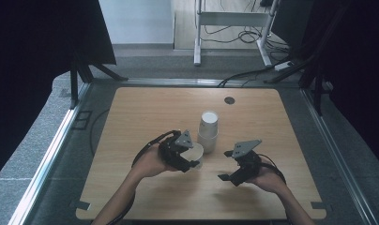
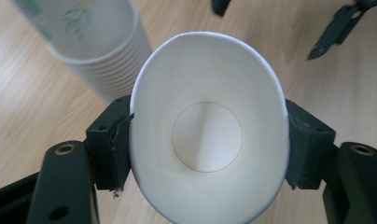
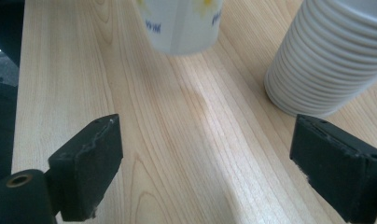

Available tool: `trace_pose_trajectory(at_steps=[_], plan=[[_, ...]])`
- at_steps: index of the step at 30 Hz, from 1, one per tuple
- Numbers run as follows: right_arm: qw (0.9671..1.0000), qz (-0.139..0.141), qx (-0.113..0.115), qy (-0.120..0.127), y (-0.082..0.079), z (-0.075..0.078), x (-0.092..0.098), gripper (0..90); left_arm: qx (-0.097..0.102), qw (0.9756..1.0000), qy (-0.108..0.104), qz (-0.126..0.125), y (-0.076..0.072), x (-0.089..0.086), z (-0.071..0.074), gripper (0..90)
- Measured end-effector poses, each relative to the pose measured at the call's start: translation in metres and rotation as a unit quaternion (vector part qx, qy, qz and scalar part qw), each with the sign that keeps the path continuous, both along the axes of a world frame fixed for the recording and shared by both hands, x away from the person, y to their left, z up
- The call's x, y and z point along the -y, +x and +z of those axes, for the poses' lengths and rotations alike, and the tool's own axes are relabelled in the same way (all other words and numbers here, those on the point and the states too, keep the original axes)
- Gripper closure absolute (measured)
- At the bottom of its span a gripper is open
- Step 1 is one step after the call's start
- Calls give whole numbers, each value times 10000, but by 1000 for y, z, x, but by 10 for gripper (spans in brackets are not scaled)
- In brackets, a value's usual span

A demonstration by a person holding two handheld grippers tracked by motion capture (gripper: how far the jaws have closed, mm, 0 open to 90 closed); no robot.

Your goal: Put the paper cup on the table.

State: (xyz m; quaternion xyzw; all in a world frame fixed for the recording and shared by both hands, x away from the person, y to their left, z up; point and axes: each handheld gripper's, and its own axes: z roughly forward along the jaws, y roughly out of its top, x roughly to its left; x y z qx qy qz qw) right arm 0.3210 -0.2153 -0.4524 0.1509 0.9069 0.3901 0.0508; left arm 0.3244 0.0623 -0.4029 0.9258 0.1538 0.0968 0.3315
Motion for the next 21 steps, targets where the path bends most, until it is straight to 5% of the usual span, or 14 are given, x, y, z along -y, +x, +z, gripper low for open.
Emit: trace_pose_trajectory(at_steps=[9, 21], plan=[[9995, -311, 24, 26, -1, -7, 10, 44, 41, 9986, 227, 467, 6, -19, -4, 291], [9967, -787, 147, 144, 0, -11, 27, 45, 13, 9936, 342, 1079, 18, -45, -11, 291]])
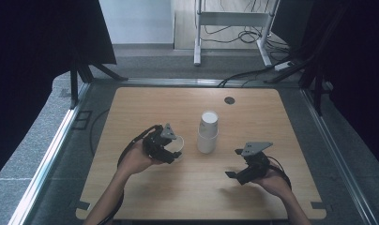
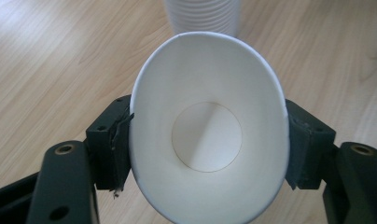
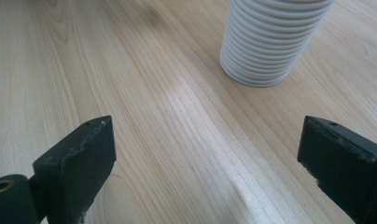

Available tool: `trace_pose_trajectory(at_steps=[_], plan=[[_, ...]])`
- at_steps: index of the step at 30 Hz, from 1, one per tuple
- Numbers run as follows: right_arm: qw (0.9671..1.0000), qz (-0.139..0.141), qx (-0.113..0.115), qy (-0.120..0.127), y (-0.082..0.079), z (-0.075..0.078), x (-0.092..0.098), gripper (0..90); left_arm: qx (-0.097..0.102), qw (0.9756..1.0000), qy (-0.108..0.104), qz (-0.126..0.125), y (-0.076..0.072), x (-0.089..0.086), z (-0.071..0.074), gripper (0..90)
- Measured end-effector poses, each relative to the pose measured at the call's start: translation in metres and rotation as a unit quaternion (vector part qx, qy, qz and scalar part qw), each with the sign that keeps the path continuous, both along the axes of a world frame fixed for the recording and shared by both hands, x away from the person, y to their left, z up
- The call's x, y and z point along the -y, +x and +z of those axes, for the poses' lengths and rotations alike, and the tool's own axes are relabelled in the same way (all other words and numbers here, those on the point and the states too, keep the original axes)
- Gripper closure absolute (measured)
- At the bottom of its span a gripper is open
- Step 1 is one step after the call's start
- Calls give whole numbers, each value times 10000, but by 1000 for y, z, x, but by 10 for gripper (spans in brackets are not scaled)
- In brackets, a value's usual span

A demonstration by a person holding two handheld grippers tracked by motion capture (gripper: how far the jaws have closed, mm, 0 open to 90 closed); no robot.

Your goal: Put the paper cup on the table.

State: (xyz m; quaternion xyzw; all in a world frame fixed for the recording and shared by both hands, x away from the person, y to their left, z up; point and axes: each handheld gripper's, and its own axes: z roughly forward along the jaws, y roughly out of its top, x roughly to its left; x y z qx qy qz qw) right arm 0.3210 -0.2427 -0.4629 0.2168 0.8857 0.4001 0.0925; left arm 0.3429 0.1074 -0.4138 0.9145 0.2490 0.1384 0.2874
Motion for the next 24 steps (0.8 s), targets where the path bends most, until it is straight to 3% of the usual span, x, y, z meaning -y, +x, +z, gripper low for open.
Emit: trace_pose_trajectory(at_steps=[11, 24], plan=[[9995, -268, -25, 162, 0, -6, 12, 52, 41, 9984, 243, 510, 11, -15, -10, 291], [9982, -489, -126, 312, 1, -16, 21, 66, -30, 9958, 342, 854, 22, -20, -22, 286]])
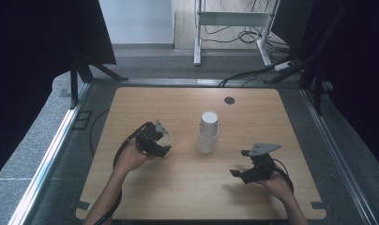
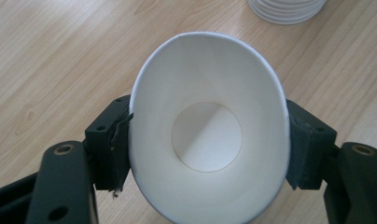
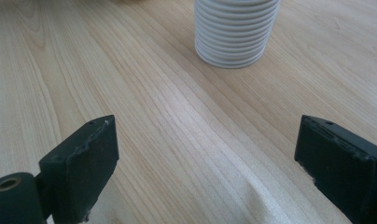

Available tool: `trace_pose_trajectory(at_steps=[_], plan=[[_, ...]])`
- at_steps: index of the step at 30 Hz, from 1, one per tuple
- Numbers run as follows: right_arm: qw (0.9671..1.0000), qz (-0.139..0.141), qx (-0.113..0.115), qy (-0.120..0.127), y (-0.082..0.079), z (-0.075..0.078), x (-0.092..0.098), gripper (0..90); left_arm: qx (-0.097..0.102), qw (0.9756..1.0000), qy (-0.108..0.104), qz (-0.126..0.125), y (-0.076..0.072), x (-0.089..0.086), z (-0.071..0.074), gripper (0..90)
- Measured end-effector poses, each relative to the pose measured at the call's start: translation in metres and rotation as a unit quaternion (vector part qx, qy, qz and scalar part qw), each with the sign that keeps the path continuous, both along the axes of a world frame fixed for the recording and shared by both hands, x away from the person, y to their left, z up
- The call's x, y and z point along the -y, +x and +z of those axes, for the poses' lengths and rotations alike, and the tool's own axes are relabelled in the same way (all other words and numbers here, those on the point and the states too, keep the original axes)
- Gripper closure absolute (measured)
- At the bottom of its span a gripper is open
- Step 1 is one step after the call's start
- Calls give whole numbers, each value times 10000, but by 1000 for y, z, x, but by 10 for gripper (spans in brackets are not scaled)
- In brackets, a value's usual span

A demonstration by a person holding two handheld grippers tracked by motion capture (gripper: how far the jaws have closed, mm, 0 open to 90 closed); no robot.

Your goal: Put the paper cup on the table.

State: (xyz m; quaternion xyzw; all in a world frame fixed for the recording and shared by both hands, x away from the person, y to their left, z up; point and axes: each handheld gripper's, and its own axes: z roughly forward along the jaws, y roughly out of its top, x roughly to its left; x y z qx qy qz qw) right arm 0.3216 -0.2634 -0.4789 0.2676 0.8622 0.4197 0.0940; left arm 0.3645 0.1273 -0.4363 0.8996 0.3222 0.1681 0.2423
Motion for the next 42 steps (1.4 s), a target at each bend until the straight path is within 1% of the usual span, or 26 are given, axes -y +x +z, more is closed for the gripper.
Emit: trace_pose_trajectory(at_steps=[2, 6, 9, 12, 16, 19, 21, 24, 26, 27, 32, 35, 39, 41, 42], plan=[[10000, -7, -2, -22, 0, -1, 1, 68, -21, 10000, 11, 28, 1, 1, -2, 284], [10000, -39, -14, 11, 0, -1, 3, 70, -72, 9999, 38, 69, 3, 3, -8, 280], [10000, -39, -19, 19, 0, -1, 3, 71, -107, 9999, 91, 98, 5, 4, -12, 274], [10000, -41, -37, 0, 0, -2, 3, 71, -120, 9998, 59, 132, 6, 4, -12, 264], [10000, -26, -45, -12, 0, -2, 2, 71, -122, 9997, 37, 214, 7, 4, -13, 211], [10000, -35, -44, -5, 0, -2, 2, 71, -101, 9996, -74, 272, 8, 2, -11, 138], [10000, -46, -49, 5, 0, -1, 2, 71, -70, 9994, -165, 306, 7, 1, -9, 127], [10000, -57, -38, 12, 0, 0, 2, 67, -9, 9989, -350, 322, 4, -3, -3, 85], [10000, -76, -26, 4, 0, 1, 3, 63, 46, 9980, -525, 349, 1, -5, 1, 72], [10000, -78, -20, 2, -1, 1, 3, 62, 77, 9977, -579, 340, -1, -6, 3, 57], [10000, -98, -2, 15, -3, 3, 2, 51, 250, 9963, -778, 282, -13, -11, 11, 27], [10000, -93, 8, 18, -4, 4, 1, 49, 377, 9949, -893, 271, -23, -12, 15, 9], [10000, -94, 16, 14, -5, 5, 0, 47, 569, 9925, -1048, 264, -36, -16, 19, 0], [9999, -103, 21, 14, -5, 5, 0, 47, 619, 9912, -1138, 268, -42, -18, 20, 0], [9999, -98, 20, 15, -6, 5, -1, 47, 663, 9908, -1147, 273, -45, -19, 20, 0]])
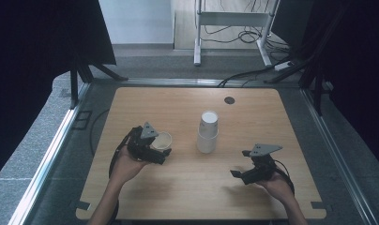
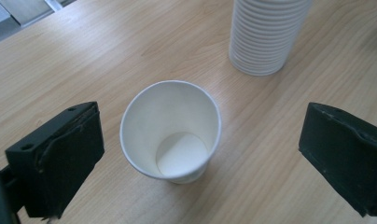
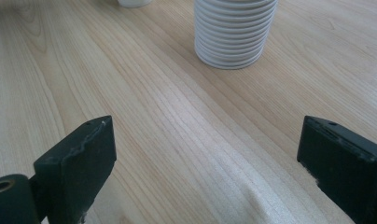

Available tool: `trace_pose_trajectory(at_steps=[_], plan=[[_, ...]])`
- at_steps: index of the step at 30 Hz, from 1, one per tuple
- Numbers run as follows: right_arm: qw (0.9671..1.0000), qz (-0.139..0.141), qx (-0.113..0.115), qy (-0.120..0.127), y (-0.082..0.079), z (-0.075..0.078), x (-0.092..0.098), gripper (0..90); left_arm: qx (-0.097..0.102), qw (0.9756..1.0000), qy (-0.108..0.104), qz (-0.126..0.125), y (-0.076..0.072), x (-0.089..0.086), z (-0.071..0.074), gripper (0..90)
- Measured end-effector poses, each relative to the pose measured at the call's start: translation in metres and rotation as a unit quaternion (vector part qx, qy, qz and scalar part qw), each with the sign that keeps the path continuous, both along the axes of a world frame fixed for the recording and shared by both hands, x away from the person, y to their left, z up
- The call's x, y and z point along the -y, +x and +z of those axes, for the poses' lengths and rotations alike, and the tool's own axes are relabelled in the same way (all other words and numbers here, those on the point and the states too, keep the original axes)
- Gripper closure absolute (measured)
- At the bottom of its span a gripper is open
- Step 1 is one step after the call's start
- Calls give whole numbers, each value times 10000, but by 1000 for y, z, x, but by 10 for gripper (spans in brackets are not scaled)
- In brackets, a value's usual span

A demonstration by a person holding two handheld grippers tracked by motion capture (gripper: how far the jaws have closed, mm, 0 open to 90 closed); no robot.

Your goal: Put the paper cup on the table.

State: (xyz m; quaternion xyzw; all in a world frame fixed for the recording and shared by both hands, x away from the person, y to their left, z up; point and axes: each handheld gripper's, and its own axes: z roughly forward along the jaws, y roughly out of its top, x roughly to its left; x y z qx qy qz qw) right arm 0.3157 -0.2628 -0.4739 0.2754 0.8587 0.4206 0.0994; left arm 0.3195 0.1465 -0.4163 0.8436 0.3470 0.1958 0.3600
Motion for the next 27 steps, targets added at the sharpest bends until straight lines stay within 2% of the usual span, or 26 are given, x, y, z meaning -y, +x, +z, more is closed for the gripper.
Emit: trace_pose_trajectory(at_steps=[5, 12, 18, 23, 27], plan=[[10000, -12, 8, 0, -2, 0, 0, 44, 130, 9998, -146, 28, -14, -5, -4, 0], [10000, -52, -29, -31, -4, -5, 1, 44, 291, 9995, -57, 52, -32, -9, -19, 0], [9999, -137, -45, -69, -6, -10, 2, 36, 311, 9993, -171, 126, -42, -12, -34, 0], [9993, -273, -70, -226, -7, -18, 2, 21, 267, 9989, -292, 231, -46, -13, -50, 0], [9986, -350, -98, -394, -7, -26, 2, 20, 108, 9994, -162, 275, -45, -12, -63, 0]])
